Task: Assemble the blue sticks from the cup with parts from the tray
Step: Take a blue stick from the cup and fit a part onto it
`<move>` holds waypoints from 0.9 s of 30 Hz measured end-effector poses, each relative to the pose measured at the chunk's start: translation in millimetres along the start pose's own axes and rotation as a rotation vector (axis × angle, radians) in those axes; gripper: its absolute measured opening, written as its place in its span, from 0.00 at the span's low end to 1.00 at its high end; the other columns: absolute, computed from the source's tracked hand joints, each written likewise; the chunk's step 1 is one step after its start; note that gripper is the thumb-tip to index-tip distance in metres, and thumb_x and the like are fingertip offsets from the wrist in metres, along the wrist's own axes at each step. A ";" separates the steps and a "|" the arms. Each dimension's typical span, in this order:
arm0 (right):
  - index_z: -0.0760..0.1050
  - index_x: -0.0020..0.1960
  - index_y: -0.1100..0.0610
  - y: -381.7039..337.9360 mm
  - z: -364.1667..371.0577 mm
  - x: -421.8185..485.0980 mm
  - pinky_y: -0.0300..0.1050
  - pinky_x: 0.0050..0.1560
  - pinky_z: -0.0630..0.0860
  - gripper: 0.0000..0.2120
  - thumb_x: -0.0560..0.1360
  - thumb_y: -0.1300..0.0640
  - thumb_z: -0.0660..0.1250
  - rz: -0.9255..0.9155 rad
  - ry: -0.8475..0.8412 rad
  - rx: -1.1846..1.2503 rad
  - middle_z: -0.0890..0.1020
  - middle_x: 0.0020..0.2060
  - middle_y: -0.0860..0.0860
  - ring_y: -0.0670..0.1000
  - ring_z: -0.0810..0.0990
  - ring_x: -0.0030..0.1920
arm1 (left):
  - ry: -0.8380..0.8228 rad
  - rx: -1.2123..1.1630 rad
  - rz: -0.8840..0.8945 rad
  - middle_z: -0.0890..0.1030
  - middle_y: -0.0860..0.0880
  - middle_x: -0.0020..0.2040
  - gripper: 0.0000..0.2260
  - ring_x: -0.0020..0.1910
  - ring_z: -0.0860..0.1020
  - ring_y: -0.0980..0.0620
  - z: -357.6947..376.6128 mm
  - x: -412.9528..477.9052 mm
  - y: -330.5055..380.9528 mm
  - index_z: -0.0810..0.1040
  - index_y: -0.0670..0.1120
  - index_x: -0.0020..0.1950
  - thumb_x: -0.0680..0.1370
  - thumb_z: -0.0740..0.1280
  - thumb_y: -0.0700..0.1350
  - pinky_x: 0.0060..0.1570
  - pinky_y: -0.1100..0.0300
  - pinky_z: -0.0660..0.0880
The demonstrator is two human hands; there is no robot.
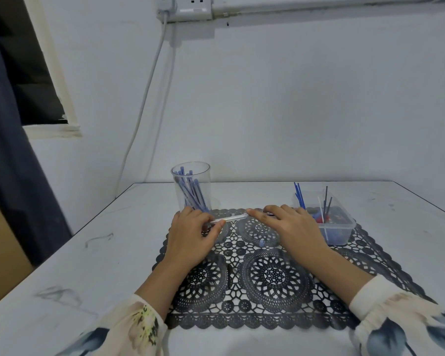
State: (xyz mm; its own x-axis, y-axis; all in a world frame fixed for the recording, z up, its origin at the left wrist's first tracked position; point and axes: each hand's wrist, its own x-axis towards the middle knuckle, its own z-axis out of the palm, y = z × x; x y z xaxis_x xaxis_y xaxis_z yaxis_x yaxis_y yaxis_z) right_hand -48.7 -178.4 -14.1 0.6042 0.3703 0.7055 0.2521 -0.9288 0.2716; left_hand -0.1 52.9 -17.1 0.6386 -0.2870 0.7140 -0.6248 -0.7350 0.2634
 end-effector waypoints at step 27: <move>0.78 0.60 0.50 -0.1 -1.8 -0.1 0.46 0.35 0.76 0.40 0.49 0.68 0.82 -0.021 0.041 0.038 0.83 0.43 0.52 0.52 0.81 0.38 | -0.003 0.025 0.034 0.74 0.58 0.32 0.19 0.38 0.68 0.56 4.1 -0.2 -0.2 0.78 0.51 0.37 0.74 0.57 0.62 0.40 0.59 0.65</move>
State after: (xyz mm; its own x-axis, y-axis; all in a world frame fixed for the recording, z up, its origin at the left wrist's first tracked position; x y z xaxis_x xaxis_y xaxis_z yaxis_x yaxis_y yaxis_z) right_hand -50.1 -178.4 -13.1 0.5672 0.3879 0.7265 0.2934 -0.9194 0.2618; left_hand 1.8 50.6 -20.0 0.6189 -0.3136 0.7202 -0.6345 -0.7400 0.2230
